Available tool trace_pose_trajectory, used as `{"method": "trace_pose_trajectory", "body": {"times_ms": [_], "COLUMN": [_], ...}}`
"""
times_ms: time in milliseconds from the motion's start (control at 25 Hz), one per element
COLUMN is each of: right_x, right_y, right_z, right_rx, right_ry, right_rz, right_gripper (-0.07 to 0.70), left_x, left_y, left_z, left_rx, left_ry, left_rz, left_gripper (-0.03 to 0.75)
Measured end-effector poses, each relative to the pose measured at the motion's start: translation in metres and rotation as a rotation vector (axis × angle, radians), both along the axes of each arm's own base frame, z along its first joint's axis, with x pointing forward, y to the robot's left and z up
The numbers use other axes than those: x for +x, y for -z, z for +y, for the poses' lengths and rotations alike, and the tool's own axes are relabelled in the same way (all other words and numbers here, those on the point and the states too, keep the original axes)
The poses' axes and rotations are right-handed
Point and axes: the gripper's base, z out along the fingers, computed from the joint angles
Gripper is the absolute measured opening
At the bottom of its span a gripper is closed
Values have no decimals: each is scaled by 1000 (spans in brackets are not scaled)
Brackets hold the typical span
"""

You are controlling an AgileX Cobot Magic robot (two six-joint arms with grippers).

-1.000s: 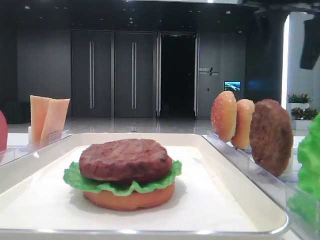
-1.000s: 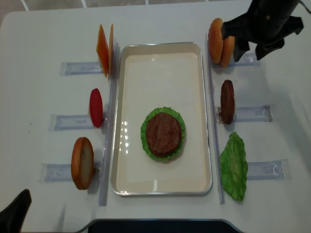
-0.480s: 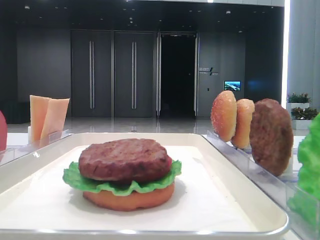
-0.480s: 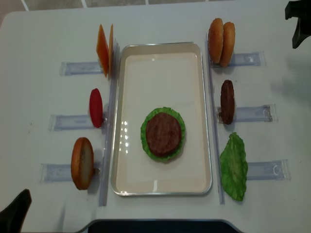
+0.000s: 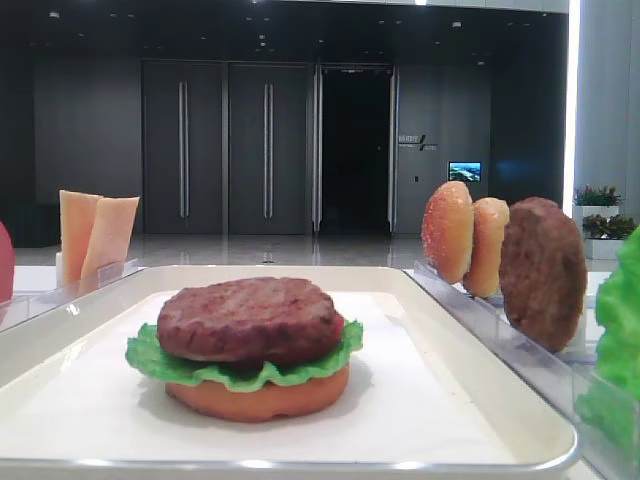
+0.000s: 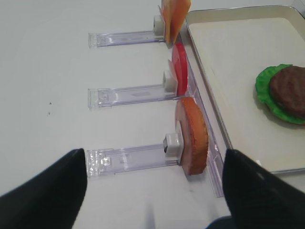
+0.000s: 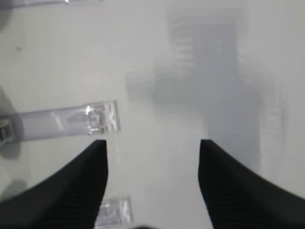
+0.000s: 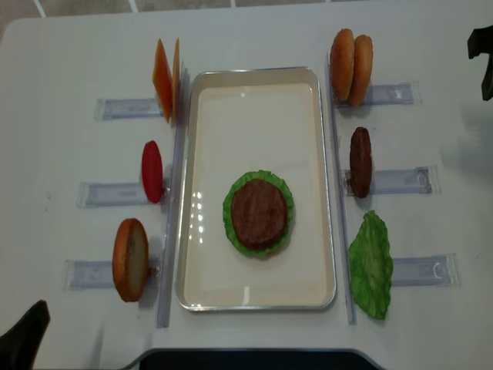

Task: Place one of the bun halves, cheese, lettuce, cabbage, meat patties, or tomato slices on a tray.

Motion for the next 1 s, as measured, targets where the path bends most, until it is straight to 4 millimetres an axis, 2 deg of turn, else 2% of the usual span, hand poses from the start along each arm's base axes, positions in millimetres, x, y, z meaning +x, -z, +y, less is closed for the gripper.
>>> {"method": "trace_pose_trajectory", "body": {"times_ms": [400, 800, 1000], "right_x": [-91, -195, -231], "right_y": [-9, -31, -24], "right_z": [4, 10, 11], "right_rx": [1, -1, -6], "right_ry": [0, 9, 7], "right_rz": [-38, -308, -422], "right_gripper": [429, 429, 429], "left_x": [0, 0, 0], "left_y": [0, 0, 0], "left_z": [0, 0, 0], "left_rx": [0, 0, 0], "left_ry": [0, 0, 0], "left_rz": [0, 0, 0], "left_gripper": [693, 693, 693]}}
